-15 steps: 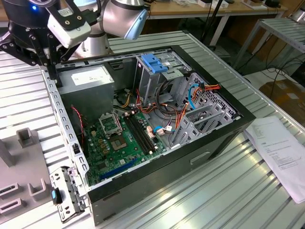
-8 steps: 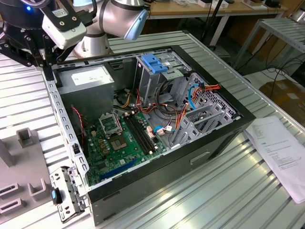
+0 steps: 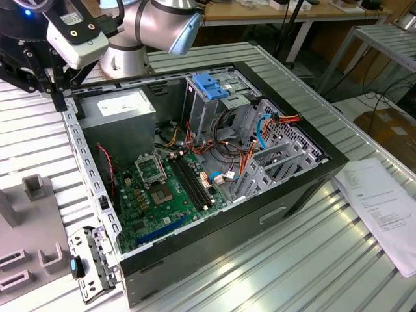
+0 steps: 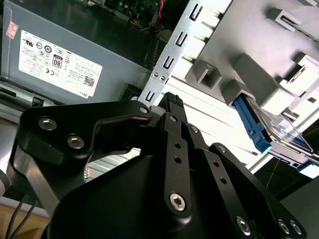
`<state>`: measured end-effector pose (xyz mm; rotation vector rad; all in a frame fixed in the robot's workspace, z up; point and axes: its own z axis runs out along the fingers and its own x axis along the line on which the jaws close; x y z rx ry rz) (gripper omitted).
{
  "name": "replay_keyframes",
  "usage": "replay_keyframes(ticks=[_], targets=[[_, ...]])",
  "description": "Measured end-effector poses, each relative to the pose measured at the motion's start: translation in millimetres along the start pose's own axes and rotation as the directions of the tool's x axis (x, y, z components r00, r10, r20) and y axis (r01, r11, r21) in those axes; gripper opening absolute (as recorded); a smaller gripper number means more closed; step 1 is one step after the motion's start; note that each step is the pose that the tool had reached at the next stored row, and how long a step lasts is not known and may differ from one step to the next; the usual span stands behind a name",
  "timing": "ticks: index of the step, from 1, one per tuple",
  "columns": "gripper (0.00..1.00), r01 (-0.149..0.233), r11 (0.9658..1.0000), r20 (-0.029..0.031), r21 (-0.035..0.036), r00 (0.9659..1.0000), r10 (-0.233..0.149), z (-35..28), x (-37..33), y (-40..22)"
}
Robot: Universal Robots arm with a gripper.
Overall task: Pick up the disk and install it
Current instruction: 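Reach for the disk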
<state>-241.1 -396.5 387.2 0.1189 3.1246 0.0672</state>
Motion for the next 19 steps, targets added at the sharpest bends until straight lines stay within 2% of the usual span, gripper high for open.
replay_keyframes(ticks=[7,11,19], targets=[[0.11,0.000,1.0000,-0.0002,0.0000,1.0000,0.000,0.7,17.5,-0.4],[0.11,0.000,1.0000,-0.0002,-0.0003,1.0000,0.000,1.1,30.3,-1.3],[0.11,0.000,1.0000,-0.0006,-0.0003,1.0000,0.000,1.7,49.0,-2.6]])
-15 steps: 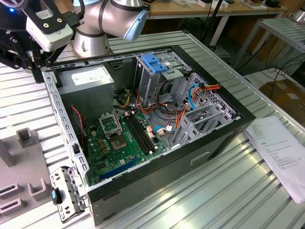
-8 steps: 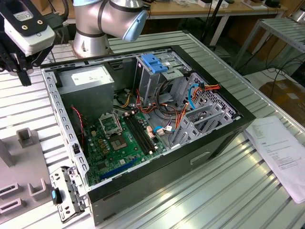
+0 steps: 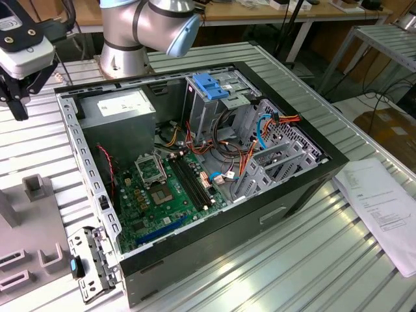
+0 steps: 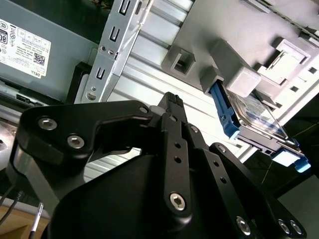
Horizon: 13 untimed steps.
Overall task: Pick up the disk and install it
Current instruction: 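Reach for the disk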
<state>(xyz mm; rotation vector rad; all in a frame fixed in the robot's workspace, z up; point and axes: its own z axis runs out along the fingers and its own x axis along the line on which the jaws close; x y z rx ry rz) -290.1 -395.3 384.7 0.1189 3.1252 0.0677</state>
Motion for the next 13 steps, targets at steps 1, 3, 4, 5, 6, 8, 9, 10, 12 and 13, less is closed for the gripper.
replay_keyframes(ticks=[1,3,4,5,6,8,9,10,12,13], targets=[[0.11,0.000,1.0000,0.0000,0.0000,1.0000,0.000,0.1,1.4,-0.1],[0.11,0.000,1.0000,-0.0002,0.0000,1.0000,0.000,0.1,4.5,-0.3],[0.11,0.000,1.0000,-0.0002,0.0000,1.0000,0.000,0.2,5.8,-0.4],[0.11,0.000,1.0000,-0.0004,0.0000,1.0000,0.000,0.2,7.2,-0.6],[0.11,0.000,1.0000,-0.0004,0.0000,1.0000,0.000,0.3,8.4,-0.7],[0.11,0.000,1.0000,-0.0007,0.0001,1.0000,0.000,0.4,11.6,-0.9],[0.11,0.000,1.0000,-0.0008,0.0001,1.0000,0.000,0.5,13.5,-1.0],[0.11,0.000,1.0000,-0.0009,0.0001,1.0000,0.000,0.5,15.1,-1.2],[0.11,0.000,1.0000,-0.0010,0.0001,1.0000,0.000,0.7,17.4,-1.4],[0.11,0.000,1.0000,-0.0012,0.0001,1.0000,0.000,0.7,18.7,-1.5]])
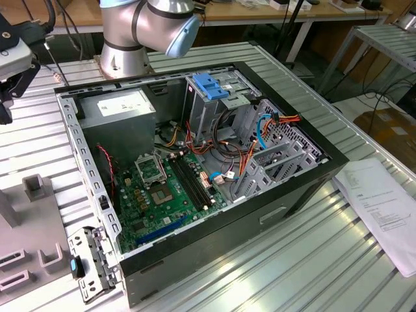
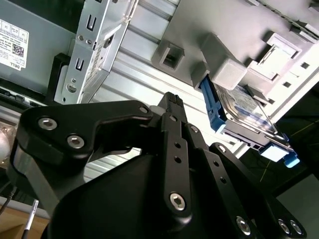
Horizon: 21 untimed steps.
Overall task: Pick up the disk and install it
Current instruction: 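Reach for the disk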
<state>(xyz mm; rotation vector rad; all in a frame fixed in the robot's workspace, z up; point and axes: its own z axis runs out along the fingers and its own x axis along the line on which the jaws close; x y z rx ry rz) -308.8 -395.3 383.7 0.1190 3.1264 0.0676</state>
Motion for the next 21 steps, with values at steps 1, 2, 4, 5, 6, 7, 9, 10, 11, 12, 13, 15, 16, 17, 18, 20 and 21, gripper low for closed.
replay_keyframes(ticks=[1,2,4,5,6,7,9,10,11,12,13,15,16,17,18,20,21], targets=[[0.11,0.000,1.0000,0.0000,0.0000,1.0000,0.000,0.1,1.2,-0.1],[0.11,0.000,1.0000,-0.0001,0.0000,1.0000,0.000,0.1,2.6,-0.2],[0.11,0.000,1.0000,-0.0003,0.0000,1.0000,0.000,0.3,7.2,-0.5],[0.11,0.000,1.0000,-0.0004,0.0000,1.0000,0.000,0.3,9.1,-0.7],[0.11,0.000,1.0000,-0.0003,-0.0001,1.0000,0.000,0.4,10.3,-0.8],[0.11,0.000,1.0000,-0.0004,0.0000,1.0000,0.000,0.4,12.1,-0.9],[0.11,0.000,1.0000,-0.0006,0.0001,1.0000,0.000,0.4,16.0,-1.2],[0.11,0.000,1.0000,-0.0007,0.0001,1.0000,0.000,0.4,17.1,-1.3],[0.11,0.000,1.0000,-0.0007,0.0000,1.0000,0.000,0.5,19.1,-1.5],[0.11,0.000,1.0000,-0.0008,0.0000,1.0000,0.000,0.5,20.7,-1.6],[0.11,0.000,1.0000,-0.0009,0.0000,1.0000,0.000,0.5,22.2,-1.7],[0.11,0.000,1.0000,-0.0009,0.0000,1.0000,0.000,0.6,24.2,-1.9],[0.11,0.000,1.0000,-0.0009,0.0000,1.0000,0.000,0.6,25.5,-2.0],[0.11,0.000,1.0000,-0.0010,0.0000,1.0000,0.000,0.7,26.5,-2.0],[0.11,0.000,1.0000,-0.0010,0.0001,1.0000,0.000,0.7,28.2,-2.2],[0.11,0.000,1.0000,-0.0010,0.0001,1.0000,0.000,0.8,32.5,-2.5],[0.11,0.000,1.0000,-0.0010,0.0001,1.0000,0.000,0.8,33.5,-2.6]])
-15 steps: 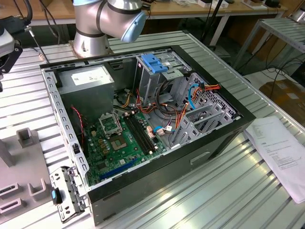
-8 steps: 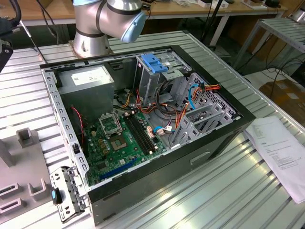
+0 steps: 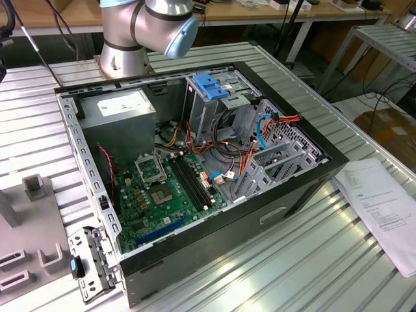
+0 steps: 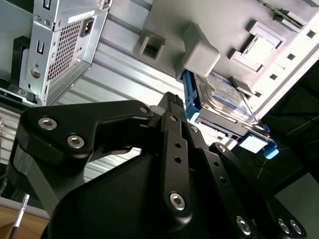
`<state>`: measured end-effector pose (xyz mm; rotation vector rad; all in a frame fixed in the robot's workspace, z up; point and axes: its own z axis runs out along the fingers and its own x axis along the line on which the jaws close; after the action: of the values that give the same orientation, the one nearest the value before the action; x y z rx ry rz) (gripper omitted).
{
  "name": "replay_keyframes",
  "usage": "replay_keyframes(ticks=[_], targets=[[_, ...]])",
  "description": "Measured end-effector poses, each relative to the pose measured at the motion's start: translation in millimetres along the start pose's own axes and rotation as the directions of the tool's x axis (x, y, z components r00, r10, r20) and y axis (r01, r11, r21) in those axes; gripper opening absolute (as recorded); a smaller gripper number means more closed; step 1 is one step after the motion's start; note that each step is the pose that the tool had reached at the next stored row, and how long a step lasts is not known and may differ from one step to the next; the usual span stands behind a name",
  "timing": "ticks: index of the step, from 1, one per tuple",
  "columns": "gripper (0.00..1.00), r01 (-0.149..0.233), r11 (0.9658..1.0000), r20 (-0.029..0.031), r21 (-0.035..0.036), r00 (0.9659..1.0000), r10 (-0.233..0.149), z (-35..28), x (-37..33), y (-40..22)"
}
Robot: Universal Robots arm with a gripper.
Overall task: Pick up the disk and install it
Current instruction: 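Reach for the disk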
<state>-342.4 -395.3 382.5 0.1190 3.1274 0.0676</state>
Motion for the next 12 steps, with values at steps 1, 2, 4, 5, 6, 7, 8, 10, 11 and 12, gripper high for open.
replay_keyframes(ticks=[1,2,4,5,6,7,8,10,11,12], targets=[[0.11,0.000,1.0000,0.0000,0.0000,1.0000,0.000,0.0,1.4,-0.1],[0.11,0.000,1.0000,0.0000,0.0001,1.0000,0.000,0.0,2.4,-0.2],[0.11,0.000,1.0000,0.0000,0.0000,1.0000,0.000,0.2,4.9,-0.4],[0.11,0.000,1.0000,0.0000,0.0000,1.0000,0.000,0.2,5.9,-0.4],[0.11,0.000,1.0000,-0.0001,0.0000,1.0000,0.000,0.2,7.1,-0.6],[0.11,0.000,1.0000,-0.0001,0.0000,1.0000,0.000,0.2,8.2,-0.6],[0.11,0.000,1.0000,0.0000,0.0000,1.0000,0.000,0.3,9.4,-0.7],[0.11,0.000,1.0000,-0.0001,0.0000,1.0000,0.000,0.4,11.8,-0.9],[0.11,0.000,1.0000,0.0000,0.0000,1.0000,0.000,0.4,12.9,-1.0],[0.11,0.000,1.0000,-0.0001,0.0000,1.0000,0.000,0.4,14.0,-1.1]])
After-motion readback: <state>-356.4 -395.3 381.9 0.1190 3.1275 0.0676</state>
